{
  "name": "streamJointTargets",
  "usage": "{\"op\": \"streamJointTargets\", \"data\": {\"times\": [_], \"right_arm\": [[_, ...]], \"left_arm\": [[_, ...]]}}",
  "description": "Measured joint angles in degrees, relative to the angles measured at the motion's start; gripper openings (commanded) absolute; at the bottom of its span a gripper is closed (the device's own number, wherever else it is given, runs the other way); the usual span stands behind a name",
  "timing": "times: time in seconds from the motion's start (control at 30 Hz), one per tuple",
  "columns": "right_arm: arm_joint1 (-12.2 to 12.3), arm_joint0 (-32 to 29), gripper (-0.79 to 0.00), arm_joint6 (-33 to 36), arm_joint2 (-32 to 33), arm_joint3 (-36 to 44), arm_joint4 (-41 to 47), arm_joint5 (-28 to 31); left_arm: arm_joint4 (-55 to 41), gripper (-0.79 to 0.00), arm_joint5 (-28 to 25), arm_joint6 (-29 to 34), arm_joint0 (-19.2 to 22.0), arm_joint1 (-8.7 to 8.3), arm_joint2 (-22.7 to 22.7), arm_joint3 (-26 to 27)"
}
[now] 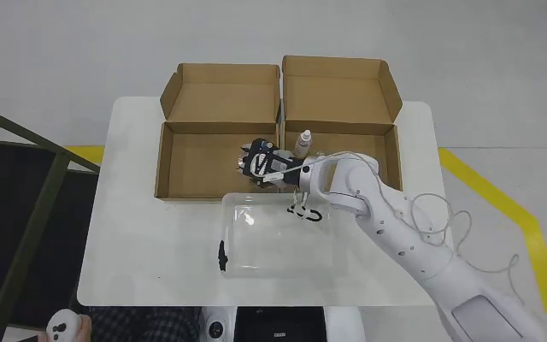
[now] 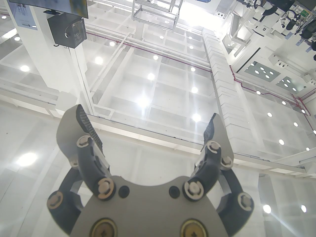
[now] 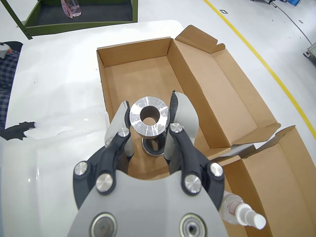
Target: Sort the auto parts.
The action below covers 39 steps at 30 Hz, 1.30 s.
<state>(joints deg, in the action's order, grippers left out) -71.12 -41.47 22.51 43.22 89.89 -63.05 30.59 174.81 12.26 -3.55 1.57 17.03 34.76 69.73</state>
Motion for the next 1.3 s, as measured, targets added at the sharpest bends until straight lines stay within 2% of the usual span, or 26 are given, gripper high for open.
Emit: {"op": "streamJointTargets", "data": {"times": [0.33, 0.73, 0.9, 1.3], "right_arm": [[-1.9, 4.7, -0.785, -2.3, -1.2, -6.9, 1.6, 2.3], [-1.9, 4.8, -0.785, -2.8, -0.9, -7.0, 1.6, 2.6], [-2.2, 3.9, -0.785, -1.9, 0.0, -8.7, 2.8, -1.0], [-4.7, 6.2, -0.785, -0.2, -2.1, -16.3, 4.9, -6.2]], "left_arm": [[0.0, 0.000, 0.0, 0.0, 0.0, 0.00, 0.0, 0.0], [0.0, 0.000, 0.0, 0.0, 0.0, 0.00, 0.0, 0.0], [0.0, 0.000, 0.0, 0.0, 0.0, 0.00, 0.0, 0.0], [0.0, 0.000, 0.0, 0.0, 0.0, 0.00, 0.0, 0.0]]}}
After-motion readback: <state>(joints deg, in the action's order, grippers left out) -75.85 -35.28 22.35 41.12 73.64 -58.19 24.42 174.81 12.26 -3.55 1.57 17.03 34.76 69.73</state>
